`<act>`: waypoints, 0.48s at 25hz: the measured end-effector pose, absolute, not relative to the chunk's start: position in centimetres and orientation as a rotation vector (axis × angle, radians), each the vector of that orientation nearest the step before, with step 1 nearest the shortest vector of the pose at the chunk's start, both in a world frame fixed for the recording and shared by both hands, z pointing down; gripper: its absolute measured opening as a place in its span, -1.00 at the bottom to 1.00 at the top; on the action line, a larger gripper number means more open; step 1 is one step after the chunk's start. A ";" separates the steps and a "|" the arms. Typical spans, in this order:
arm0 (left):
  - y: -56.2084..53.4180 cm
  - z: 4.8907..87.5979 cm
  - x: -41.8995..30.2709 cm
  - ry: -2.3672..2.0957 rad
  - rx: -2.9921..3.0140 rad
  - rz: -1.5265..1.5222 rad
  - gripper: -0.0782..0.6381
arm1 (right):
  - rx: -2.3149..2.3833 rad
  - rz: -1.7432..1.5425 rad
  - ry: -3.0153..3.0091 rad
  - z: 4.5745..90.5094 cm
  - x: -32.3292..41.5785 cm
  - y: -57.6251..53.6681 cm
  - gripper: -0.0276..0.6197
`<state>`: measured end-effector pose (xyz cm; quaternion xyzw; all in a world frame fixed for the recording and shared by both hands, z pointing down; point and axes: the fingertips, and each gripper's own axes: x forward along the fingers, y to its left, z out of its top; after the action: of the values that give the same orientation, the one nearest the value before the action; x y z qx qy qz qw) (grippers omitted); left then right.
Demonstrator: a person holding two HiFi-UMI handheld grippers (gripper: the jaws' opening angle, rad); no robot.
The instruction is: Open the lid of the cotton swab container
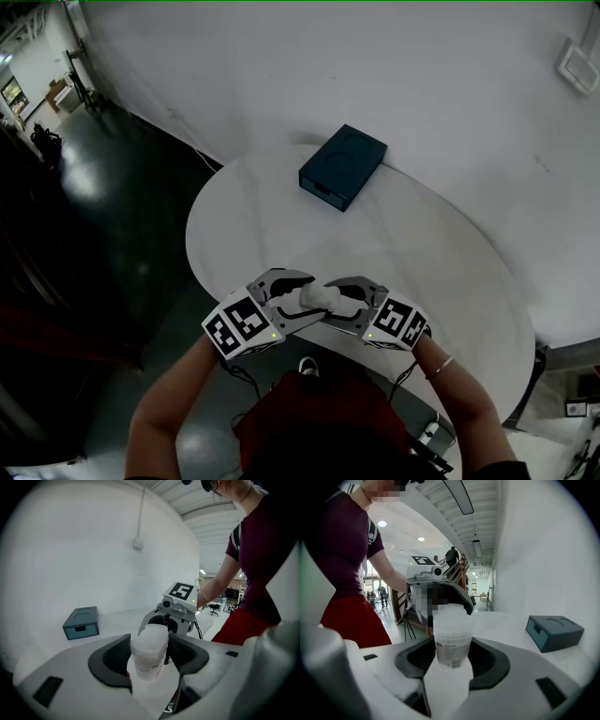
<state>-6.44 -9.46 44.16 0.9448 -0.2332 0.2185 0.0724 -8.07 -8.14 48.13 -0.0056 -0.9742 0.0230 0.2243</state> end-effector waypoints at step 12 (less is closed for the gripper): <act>-9.6 44.9 -7.1 -0.626 2.745 0.662 -0.05 | -0.045 0.034 -2.651 49.0 -8.2 -8.2 -0.22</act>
<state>-7.07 -9.59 44.92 0.9416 -0.2148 0.2273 0.1245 -8.19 -8.24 49.00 -0.0166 -0.9700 0.0124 0.2423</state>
